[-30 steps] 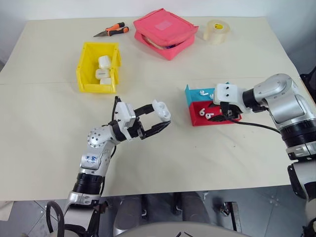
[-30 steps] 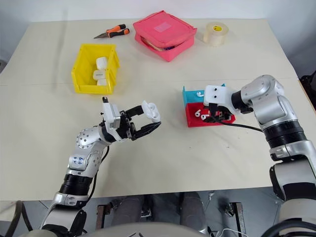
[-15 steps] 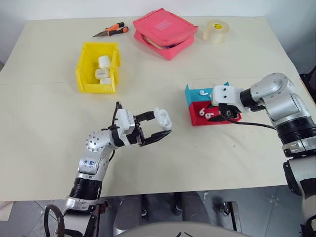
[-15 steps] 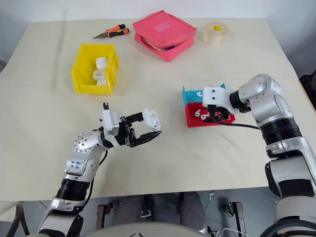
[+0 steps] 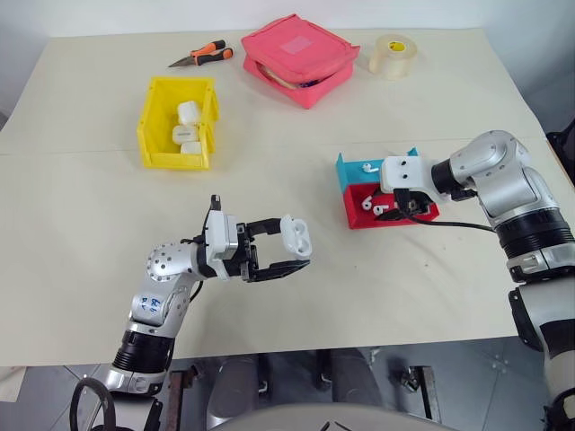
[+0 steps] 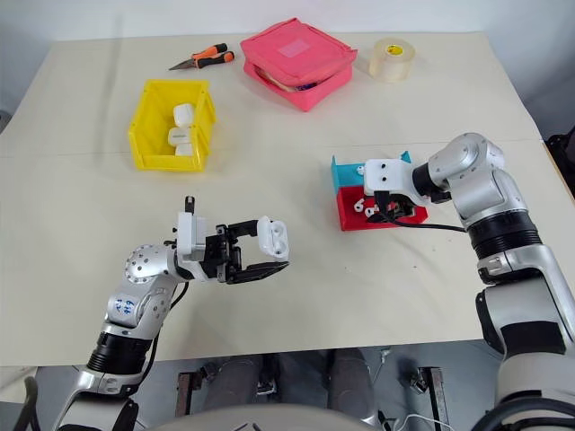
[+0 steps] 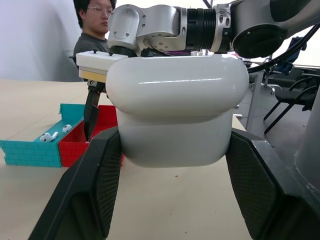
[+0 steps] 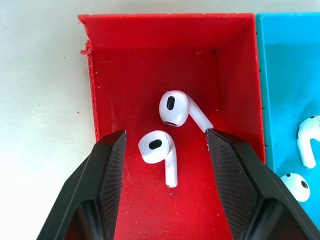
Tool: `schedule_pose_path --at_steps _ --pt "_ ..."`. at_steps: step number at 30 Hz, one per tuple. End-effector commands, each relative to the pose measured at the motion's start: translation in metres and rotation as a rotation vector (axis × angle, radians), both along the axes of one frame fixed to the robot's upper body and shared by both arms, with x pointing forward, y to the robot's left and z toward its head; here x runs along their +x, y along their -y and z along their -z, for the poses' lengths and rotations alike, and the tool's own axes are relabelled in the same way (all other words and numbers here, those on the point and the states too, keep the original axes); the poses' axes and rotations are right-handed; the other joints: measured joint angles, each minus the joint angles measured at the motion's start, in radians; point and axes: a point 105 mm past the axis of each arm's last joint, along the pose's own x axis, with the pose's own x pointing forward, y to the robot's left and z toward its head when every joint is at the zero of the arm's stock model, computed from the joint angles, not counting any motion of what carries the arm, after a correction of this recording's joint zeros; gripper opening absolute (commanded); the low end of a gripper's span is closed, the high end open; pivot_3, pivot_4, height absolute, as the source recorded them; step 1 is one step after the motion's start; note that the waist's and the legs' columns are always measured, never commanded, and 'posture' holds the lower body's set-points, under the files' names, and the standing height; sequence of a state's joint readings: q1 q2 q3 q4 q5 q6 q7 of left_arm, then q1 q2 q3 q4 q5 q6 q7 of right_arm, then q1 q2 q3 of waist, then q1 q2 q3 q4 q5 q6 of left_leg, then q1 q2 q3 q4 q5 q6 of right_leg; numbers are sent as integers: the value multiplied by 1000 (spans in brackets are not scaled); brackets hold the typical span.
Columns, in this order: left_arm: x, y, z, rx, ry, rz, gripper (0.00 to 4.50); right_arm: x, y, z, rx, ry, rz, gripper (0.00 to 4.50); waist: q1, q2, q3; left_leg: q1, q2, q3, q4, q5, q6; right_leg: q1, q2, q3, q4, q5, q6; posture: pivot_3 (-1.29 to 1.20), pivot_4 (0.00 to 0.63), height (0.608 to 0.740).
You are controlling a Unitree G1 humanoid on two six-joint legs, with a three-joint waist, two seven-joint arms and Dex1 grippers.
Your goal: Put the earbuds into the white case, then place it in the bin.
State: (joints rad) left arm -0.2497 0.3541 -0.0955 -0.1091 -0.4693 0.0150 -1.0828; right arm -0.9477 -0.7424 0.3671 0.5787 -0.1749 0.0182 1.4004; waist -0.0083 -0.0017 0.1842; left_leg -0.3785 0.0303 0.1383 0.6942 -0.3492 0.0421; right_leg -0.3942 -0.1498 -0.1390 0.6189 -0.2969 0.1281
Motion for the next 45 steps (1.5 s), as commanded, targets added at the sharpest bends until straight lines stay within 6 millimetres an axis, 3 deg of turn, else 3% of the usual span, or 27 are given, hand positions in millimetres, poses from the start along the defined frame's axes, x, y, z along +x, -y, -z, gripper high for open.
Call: schedule_pose_path --at_steps 1,18,21,26,34,37,45 --pt "-5 1 -9 -29 35 7 2756 2 1 -10 -13 30 -15 2643 0 0 0 0 0 0 0 0 0 0 0 0 0 0 0 0 150 740" --pt "-4 1 -9 -29 38 -12 2756 -1 0 -9 -24 16 -30 2643 0 1 0 0 0 0 0 0 0 0 0 0 0 0 0 0 150 740" --pt "-3 1 -9 -28 39 -14 2756 -1 0 -9 -23 18 -30 2010 0 1 0 0 0 0 0 0 0 0 0 0 0 0 0 0 150 740" --pt "-3 0 -9 -26 41 -21 2756 0 -1 -10 -18 18 -29 487 0 1 1 0 0 0 0 0 0 0 0 0 0 0 0 0 150 740" --pt "-2 1 -9 -27 41 -25 2756 -1 -3 -20 59 28 12 491 0 2 1 0 0 0 0 0 0 0 0 0 0 0 0 0 150 740" --pt "-2 3 -7 -29 37 -15 2756 -4 -3 -29 164 35 80 491 2 2 1 0 0 0 0 0 0 0 0 0 0 0 0 0 150 740" --pt "-6 16 -4 -23 28 93 2756 -39 -7 -50 538 30 195 491 8 2 1 -1 0 -1 0 0 0 0 0 -1 0 0 0 0 150 740"
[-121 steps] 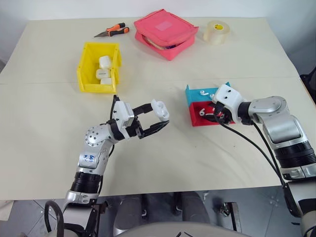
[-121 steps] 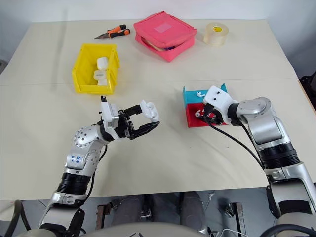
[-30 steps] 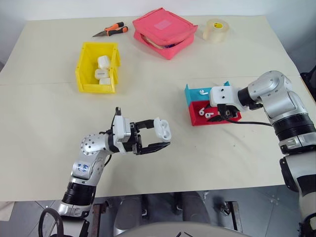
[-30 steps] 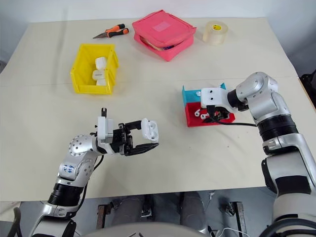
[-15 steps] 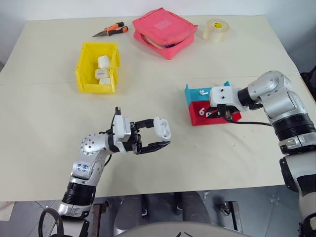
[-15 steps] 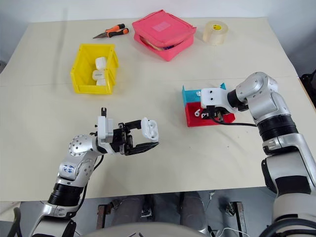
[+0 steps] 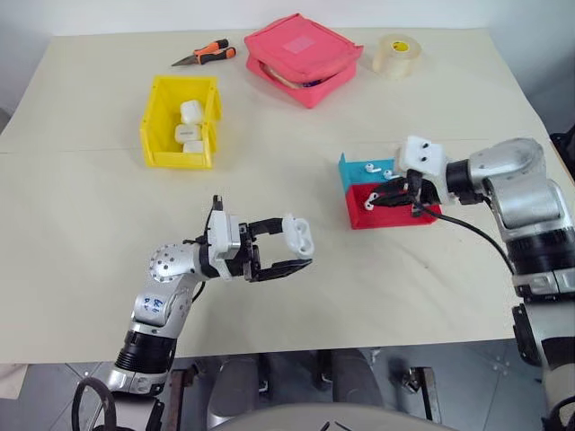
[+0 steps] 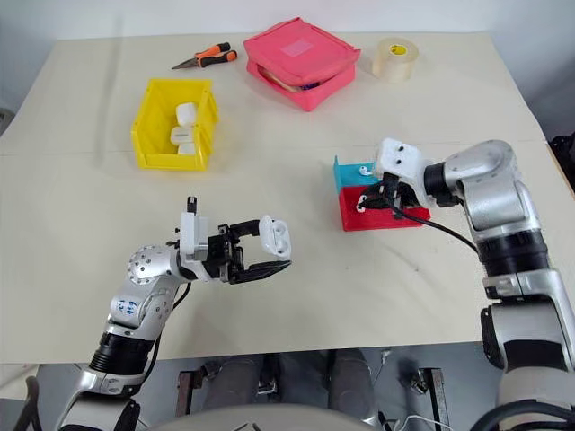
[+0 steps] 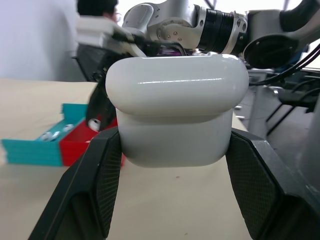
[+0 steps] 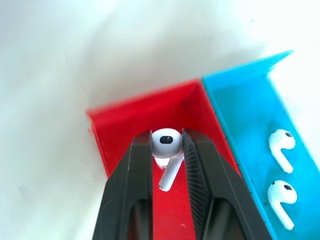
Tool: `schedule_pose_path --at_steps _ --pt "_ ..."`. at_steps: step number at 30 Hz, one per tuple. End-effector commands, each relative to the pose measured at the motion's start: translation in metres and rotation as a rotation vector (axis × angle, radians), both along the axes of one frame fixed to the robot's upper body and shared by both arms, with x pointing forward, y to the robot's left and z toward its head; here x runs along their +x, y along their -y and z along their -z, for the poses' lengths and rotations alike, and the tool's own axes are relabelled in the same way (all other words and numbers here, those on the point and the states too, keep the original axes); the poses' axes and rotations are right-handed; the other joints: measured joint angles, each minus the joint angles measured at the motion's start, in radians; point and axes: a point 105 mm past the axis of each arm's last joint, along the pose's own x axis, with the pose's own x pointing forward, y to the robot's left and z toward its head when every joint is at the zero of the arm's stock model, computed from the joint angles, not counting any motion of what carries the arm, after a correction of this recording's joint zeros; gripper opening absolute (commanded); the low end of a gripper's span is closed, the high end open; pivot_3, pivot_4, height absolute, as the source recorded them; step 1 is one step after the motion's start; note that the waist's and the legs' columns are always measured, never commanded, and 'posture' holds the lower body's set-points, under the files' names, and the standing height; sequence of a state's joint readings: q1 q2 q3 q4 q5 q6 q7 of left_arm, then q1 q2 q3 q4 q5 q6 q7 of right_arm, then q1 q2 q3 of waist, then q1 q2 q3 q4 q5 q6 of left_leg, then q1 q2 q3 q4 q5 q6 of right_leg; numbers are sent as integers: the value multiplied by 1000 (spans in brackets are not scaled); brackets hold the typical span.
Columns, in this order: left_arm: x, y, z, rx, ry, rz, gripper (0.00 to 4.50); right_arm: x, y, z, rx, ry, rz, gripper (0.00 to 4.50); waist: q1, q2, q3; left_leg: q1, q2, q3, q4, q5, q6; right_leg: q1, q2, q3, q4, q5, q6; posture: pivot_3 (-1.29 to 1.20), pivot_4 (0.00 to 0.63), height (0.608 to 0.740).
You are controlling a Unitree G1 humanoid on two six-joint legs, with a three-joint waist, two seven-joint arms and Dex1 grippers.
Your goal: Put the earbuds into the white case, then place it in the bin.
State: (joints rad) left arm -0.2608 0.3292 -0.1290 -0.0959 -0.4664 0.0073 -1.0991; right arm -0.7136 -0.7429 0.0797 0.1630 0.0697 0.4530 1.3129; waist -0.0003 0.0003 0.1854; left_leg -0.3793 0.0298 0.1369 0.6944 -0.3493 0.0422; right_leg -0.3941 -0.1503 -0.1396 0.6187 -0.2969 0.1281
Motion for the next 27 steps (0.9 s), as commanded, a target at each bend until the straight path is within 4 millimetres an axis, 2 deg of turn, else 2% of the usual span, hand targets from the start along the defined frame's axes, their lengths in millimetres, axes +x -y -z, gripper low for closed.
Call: schedule_pose_path --at_steps 1,5,12,18,27 --pt "-1 7 -6 -16 33 47 2756 -20 -1 -25 150 61 18 491 0 0 0 0 0 0 0 0 0 0 0 0 0 0 0 0 150 740" --pt "4 16 -7 -35 35 80 2756 -50 -7 -40 389 91 -1 491 1 0 0 0 0 -1 0 0 0 0 0 -1 0 0 0 0 150 740" --pt "11 21 -10 -60 30 125 2756 -101 -29 -47 586 44 -129 491 0 0 0 -1 0 -2 1 0 1 0 0 -1 0 0 0 0 150 740" --pt "16 26 -12 -57 62 164 2756 -110 -55 -49 697 32 -212 491 -1 0 0 -1 0 -2 1 0 1 0 0 -1 0 0 0 0 150 740" --pt "16 27 -15 -49 85 199 2756 -102 -73 -47 748 81 -268 491 0 0 0 -6 -1 -6 4 -1 1 0 0 -5 0 0 0 0 150 740"
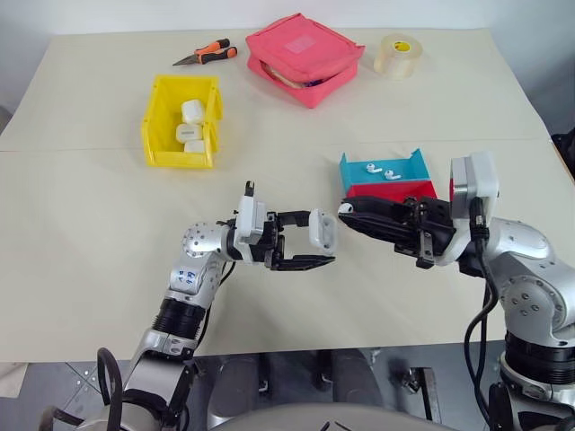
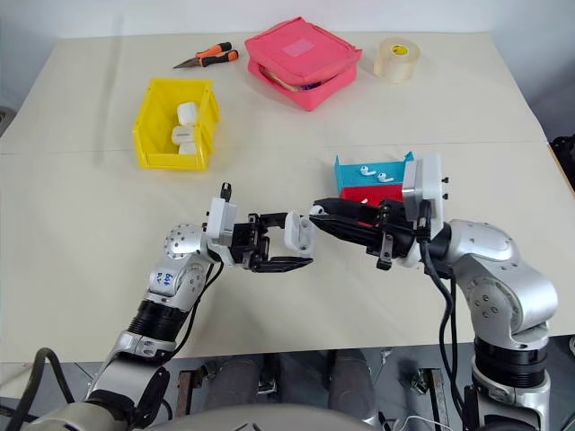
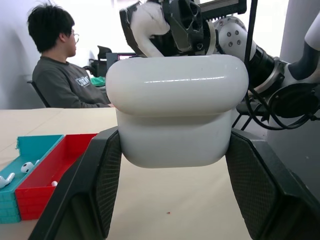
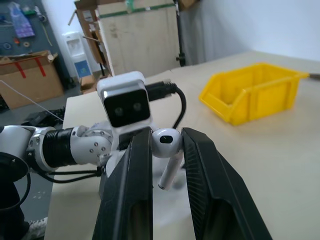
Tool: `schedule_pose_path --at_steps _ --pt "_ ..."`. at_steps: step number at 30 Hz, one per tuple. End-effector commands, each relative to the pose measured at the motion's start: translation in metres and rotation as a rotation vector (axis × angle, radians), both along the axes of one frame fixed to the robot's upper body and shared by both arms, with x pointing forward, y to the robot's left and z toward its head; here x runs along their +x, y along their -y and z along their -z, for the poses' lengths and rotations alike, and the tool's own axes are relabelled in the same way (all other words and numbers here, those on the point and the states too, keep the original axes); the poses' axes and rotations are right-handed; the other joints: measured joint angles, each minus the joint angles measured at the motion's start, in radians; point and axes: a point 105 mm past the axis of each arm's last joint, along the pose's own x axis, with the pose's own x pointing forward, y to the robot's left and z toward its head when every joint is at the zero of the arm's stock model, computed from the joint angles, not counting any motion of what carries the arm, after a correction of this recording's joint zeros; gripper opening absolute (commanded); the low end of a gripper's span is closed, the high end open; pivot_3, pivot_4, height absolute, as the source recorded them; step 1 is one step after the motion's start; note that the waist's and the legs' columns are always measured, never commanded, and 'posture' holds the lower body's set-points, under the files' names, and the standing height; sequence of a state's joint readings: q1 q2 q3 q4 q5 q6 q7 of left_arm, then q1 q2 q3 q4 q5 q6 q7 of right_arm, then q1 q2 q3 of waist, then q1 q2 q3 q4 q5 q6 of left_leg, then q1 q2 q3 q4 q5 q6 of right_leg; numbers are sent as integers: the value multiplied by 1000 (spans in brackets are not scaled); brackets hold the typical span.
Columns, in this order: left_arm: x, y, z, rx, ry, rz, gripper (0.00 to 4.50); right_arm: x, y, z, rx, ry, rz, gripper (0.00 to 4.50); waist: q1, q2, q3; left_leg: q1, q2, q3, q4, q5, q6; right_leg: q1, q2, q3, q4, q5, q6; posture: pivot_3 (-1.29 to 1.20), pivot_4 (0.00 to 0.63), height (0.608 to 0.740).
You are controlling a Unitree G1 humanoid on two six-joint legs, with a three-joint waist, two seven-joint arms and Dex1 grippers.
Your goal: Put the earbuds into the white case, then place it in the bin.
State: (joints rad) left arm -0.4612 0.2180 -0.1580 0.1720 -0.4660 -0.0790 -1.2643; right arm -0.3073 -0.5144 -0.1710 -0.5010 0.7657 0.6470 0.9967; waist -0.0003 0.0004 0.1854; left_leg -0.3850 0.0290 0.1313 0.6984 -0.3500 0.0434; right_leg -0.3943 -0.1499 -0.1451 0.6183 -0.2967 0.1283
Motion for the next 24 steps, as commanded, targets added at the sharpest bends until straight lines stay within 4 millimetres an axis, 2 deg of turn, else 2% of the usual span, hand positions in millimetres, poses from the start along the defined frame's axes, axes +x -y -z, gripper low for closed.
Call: schedule_pose_path --at_steps 1,18,24 --pt "-2 1 -9 -13 49 23 2756 -1 -4 -6 21 62 -20 491 0 0 0 0 0 0 0 0 0 0 0 0 0 0 0 0 150 740" --pt "0 4 -18 -28 106 29 2756 6 -18 11 3 72 -51 491 0 0 0 -2 0 -3 1 0 0 0 0 -3 0 0 0 0 150 740" --pt "1 5 -19 -37 127 23 2756 9 -19 23 -40 79 -32 491 0 0 0 -2 0 -3 1 0 0 0 0 -4 0 0 0 0 150 740"
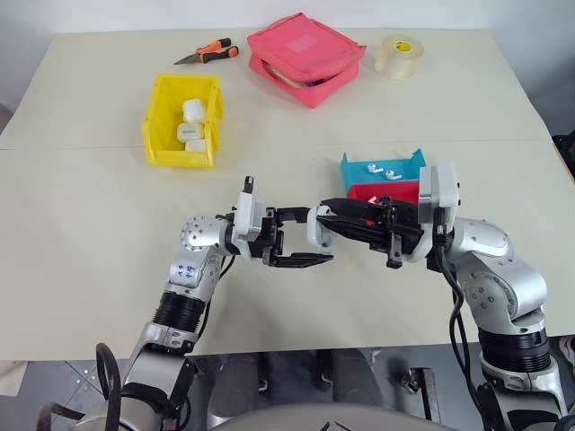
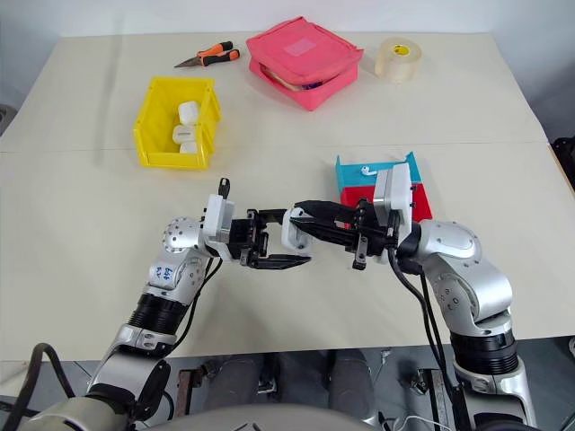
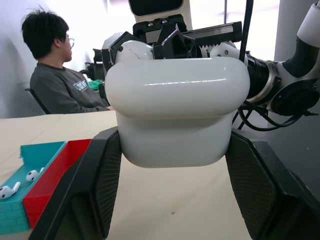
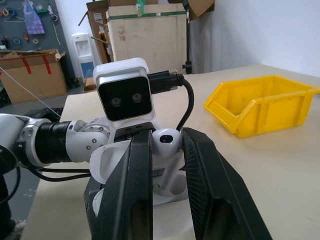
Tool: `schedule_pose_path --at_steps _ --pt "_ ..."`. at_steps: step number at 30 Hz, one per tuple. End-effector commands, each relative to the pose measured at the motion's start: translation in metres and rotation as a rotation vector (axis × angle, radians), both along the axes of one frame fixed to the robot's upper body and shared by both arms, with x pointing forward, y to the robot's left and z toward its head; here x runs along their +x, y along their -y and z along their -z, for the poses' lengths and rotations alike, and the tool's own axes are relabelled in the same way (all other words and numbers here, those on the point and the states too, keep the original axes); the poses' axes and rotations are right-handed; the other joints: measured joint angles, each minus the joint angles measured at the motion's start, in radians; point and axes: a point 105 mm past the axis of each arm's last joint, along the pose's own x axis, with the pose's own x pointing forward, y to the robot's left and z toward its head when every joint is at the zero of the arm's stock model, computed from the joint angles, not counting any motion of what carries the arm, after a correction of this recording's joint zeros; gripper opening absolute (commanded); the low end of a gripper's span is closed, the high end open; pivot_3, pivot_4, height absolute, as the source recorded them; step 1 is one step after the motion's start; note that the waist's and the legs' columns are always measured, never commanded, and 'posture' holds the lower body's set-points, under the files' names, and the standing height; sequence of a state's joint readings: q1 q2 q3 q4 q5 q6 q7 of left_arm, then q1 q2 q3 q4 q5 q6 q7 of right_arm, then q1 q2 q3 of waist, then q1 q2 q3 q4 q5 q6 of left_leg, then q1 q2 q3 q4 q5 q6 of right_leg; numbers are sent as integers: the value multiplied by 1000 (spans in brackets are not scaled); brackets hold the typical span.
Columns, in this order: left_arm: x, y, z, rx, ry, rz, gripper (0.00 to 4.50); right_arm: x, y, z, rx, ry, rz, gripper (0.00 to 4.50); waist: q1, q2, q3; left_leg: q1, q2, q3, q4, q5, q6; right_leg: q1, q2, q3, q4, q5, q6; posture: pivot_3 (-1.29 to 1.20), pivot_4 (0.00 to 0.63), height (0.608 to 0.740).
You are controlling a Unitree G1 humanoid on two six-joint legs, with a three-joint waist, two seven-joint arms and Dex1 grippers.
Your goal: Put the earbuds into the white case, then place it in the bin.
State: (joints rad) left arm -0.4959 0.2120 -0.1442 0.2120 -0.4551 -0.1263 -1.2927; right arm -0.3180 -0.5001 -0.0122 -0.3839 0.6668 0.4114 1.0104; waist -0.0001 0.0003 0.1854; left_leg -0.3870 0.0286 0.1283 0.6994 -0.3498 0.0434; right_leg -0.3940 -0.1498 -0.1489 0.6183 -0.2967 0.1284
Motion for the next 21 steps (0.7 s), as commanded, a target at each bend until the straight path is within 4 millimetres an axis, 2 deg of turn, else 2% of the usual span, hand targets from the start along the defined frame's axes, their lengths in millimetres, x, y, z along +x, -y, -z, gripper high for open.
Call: schedule_pose_path --at_steps 1,21 --pt "-2 5 -15 -37 78 16 2756 -1 -2 8 -35 6 -4 491 0 0 0 0 0 0 0 0 0 0 0 0 0 0 0 0 150 740" --pt "10 -9 -19 -41 100 -62 2756 -2 21 15 -157 7 46 491 1 0 0 0 0 -1 0 0 0 0 0 -1 0 0 0 0 150 740"
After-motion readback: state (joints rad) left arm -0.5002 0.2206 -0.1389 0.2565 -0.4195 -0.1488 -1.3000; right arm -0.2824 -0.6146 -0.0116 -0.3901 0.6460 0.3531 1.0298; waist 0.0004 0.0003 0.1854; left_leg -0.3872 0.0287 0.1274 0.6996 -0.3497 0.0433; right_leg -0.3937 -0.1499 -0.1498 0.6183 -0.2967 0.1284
